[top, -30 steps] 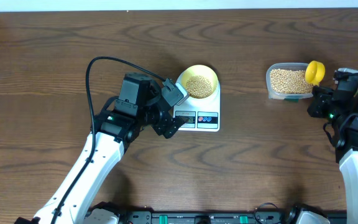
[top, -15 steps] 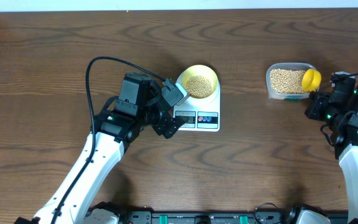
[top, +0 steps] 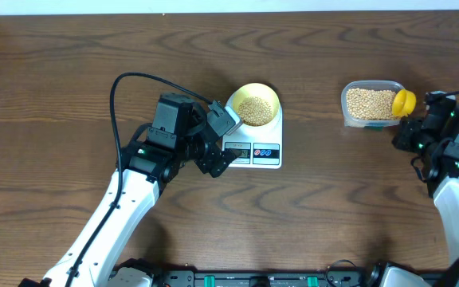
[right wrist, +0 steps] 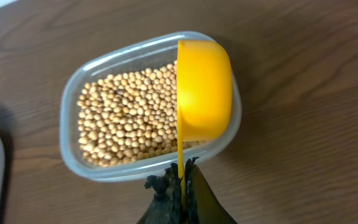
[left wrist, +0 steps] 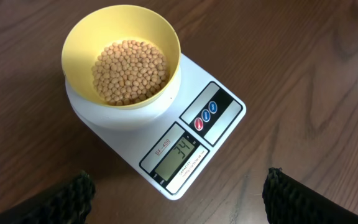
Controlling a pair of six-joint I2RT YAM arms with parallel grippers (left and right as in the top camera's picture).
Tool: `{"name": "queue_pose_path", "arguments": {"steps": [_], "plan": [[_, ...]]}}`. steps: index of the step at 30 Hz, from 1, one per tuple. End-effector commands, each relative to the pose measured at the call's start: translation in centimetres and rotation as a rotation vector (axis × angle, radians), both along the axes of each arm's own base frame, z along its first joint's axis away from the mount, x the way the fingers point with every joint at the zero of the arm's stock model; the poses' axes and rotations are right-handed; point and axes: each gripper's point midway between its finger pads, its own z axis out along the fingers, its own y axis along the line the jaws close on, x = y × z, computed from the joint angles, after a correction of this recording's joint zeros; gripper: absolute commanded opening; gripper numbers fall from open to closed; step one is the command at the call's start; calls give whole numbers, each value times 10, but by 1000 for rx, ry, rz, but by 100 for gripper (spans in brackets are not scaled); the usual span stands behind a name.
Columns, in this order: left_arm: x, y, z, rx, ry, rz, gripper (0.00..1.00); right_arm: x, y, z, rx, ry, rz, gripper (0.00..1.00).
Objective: Scoop item into bowl and weigh 50g on scale
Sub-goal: 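Lower the scoop into the soybean tub with the right gripper, then drag the yellow scoop through the soybeans in the tub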
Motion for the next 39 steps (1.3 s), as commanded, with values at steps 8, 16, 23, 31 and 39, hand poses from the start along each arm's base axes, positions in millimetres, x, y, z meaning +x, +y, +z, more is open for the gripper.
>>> {"name": "queue_pose_path", "arguments": {"steps": [8, 16, 23, 31, 39], "plan": [[0, 3, 0, 5, -2, 7, 88, 18, 15, -18, 7, 10, 61, 1], [0, 3, 0, 5, -2, 7, 88, 21, 33, -12, 21, -13, 119, 1], [0, 3, 0, 5, -2, 7, 88, 21, 36, -1, 32, -43, 119, 1], [0, 3, 0, 5, -2, 7, 89, 24, 47, 10, 91, -68, 153, 1], [0, 3, 0, 5, -2, 7, 88, 17, 42, 33, 47, 54, 162, 1]]}}
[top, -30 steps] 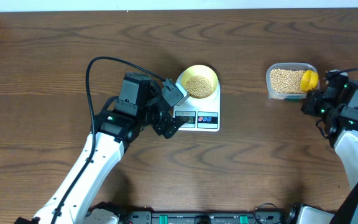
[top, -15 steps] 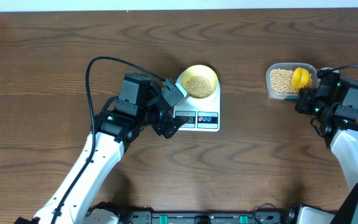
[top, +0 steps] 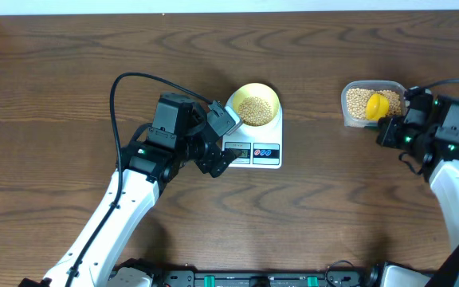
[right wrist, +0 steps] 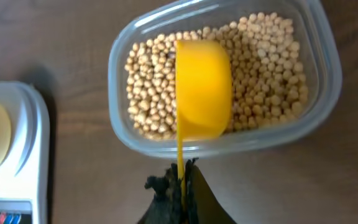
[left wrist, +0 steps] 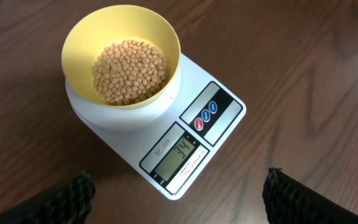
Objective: Scoop item into bowl and weigh 50g on scale
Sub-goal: 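Drag the yellow scoop through the soybeans in the tub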
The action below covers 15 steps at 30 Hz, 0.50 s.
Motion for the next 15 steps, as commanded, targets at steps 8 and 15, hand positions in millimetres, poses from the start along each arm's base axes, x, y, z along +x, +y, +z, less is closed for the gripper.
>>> {"name": "queue_pose_path", "arguments": {"steps": [8, 15], "plan": [[0, 3, 0, 5, -2, 7, 88, 25, -16, 71, -170, -91, 7, 1], [0, 3, 0, 5, -2, 7, 88, 18, -25, 77, -181, -31, -70, 1]]}}
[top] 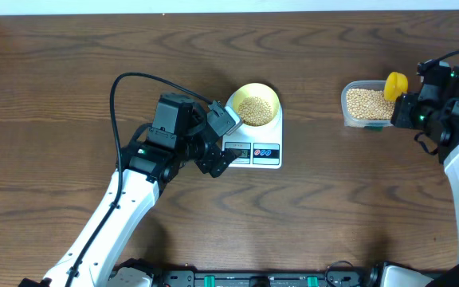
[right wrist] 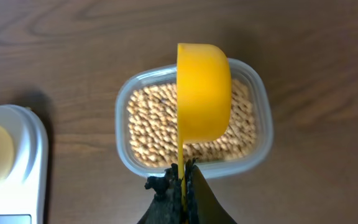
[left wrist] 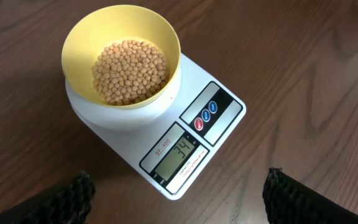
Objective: Scoop item into bowl and weigh 50g on scale
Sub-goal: 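Drag the yellow scoop through the soybeans in the tub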
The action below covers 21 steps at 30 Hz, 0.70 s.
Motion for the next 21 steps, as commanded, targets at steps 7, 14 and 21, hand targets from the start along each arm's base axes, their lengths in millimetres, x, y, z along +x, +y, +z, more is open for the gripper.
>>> {"name": "queue_pose_path", "arguments": {"steps": [7, 14, 21], "plan": [[0, 3, 0, 6, -3, 7, 89, -12, -5, 27, 24, 62, -105, 1], [0, 3, 0, 6, -2, 7, 89, -10, -4, 18, 48, 162, -95, 1], [0, 3, 0, 6, -2, 7, 88, 11, -5, -15, 49, 214, -51, 1]]}}
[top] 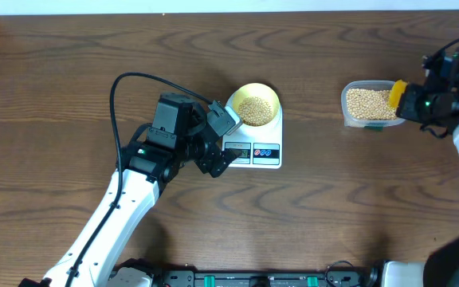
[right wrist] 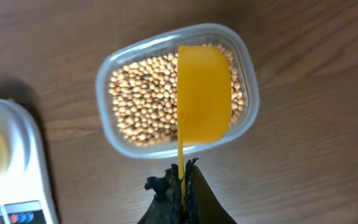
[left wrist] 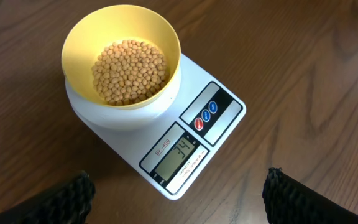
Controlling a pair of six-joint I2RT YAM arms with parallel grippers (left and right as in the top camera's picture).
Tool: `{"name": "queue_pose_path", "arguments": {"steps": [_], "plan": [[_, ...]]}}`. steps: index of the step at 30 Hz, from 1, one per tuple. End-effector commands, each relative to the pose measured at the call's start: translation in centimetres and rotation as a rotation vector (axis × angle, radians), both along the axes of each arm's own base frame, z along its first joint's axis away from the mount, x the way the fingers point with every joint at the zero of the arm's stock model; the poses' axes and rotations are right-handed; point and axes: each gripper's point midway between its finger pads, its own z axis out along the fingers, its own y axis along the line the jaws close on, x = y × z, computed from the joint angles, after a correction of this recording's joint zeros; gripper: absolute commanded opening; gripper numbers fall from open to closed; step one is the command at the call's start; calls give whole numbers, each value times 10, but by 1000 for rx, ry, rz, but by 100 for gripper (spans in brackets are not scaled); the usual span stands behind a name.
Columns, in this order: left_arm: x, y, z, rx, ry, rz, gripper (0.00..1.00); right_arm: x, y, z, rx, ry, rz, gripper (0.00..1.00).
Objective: Scoop item into bowl and weigh 50g on scale
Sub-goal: 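Drag the yellow scoop through the soybeans in the tub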
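Observation:
A yellow bowl (left wrist: 123, 59) of soybeans sits on the white scale (left wrist: 194, 134), whose display reads 34. My left gripper (left wrist: 179, 205) hangs open above the scale's front edge, holding nothing. At the right, a clear tub (right wrist: 176, 93) holds more soybeans. My right gripper (right wrist: 182, 180) is shut on the thin handle of a yellow scoop (right wrist: 204, 93), whose cup hangs over the tub's right half. In the overhead view the scoop (top: 398, 91) sits at the tub's (top: 368, 104) right end. Whether the scoop carries beans cannot be seen.
The dark wooden table (top: 357, 207) spreads around both arms. A black cable (top: 122, 88) loops from the left arm over the table behind it. The scale lies between the two arms, left of the tub.
The right gripper with the scoop has shifted: the scoop was at the tub's far right corner, seen from higher up, and now hangs lower over the tub's right half. The left arm is unchanged.
First the scoop was held at the tub's right end. Then it lay over the beans in the tub's middle. After that it was raised above the tub's far right corner, and now it hangs over the right half. The scale has read 34 throughout.

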Motion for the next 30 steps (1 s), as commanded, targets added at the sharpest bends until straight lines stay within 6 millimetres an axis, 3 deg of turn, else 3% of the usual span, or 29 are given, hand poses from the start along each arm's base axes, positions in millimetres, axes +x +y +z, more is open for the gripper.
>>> {"name": "queue_pose_path", "arguments": {"steps": [1, 11, 19, 30], "plan": [[0, 3, 0, 5, -2, 7, 88, 10, 3, -8, 3, 4, 29, 1], [0, 3, 0, 6, -2, 7, 89, 26, -2, -43, -1, 47, 41, 1], [0, 3, 0, 6, -2, 7, 88, 27, -2, -67, 0, 101, 63, 1], [0, 3, 0, 5, -2, 7, 89, 27, 22, -68, 71, 92, 169, 1]]}}
